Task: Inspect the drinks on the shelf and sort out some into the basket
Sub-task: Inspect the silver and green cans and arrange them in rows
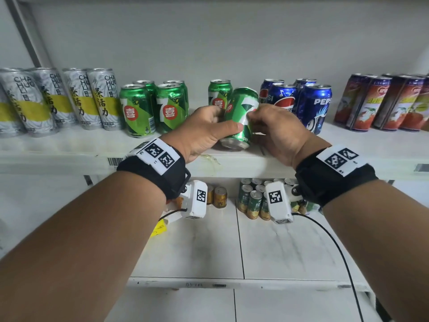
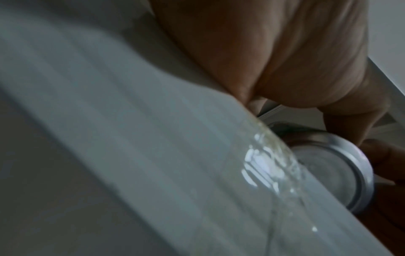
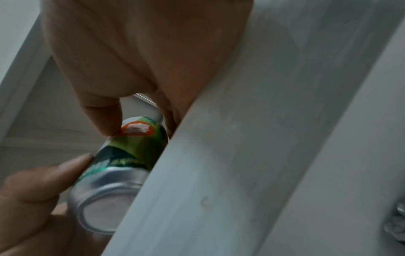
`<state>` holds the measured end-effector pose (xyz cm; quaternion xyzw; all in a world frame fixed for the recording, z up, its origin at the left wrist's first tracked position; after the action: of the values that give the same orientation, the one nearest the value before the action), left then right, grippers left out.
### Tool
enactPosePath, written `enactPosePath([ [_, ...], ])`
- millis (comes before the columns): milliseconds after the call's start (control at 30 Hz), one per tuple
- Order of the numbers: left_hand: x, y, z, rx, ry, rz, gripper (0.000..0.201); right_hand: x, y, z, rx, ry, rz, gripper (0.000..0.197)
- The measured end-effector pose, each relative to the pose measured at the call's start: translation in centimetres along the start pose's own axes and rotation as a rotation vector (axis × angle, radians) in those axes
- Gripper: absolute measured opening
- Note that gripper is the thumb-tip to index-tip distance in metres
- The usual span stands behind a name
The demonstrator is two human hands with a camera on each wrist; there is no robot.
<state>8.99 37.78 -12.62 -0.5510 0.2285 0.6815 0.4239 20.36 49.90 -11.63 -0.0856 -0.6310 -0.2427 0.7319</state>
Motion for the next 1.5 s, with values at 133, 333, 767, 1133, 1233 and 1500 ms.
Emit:
enactPosePath([
  [133, 0.1, -0.5, -0.3, 0.039, 0.013, 0.002, 0.043, -0.3, 0.0, 0.1, 0.014, 0.002, 0.001, 0.019],
  [333, -0.1, -0.6, -0.7, 0.073, 0.019, 0.013, 0.062, -0.1, -0.1, 0.1, 0.042, 0.033, 0.032, 0.042],
  [767, -1.3, -0.5, -1.5, 0.010, -0.131, 0.296, 0.074, 0.6, 0.0, -0.5, 0.049, 0.215, 0.026, 0.061],
  [1133, -1.5, -0.5, -1.0, 0.020, -0.184, 0.384, 0.088, 0.8, -0.3, -1.1, 0.087, 0.267, -0.047, 0.080],
  [1233, -1.5, -0.6, -1.0, 0.041, -0.196, 0.369, 0.084, 0.6, -0.1, -1.1, 0.092, 0.264, -0.069, 0.078],
  [1500, -1.4, -0.2, -1.2, 0.040, -0.208, 0.324, 0.083, 0.8, -0.3, -1.3, 0.151, 0.275, -0.028, 0.060],
])
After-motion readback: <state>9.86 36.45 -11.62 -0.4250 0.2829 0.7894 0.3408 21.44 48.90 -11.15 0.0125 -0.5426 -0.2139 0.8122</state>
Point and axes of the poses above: each hand's wrist, its own z-axis towards the middle knuckle, its own y-axis out of the back of the hand, x = y × z, the point moved 6 cm from there along z, towards the middle knuckle, and after that the axes turned 15 degrees about -z, right-handed, at the moved point
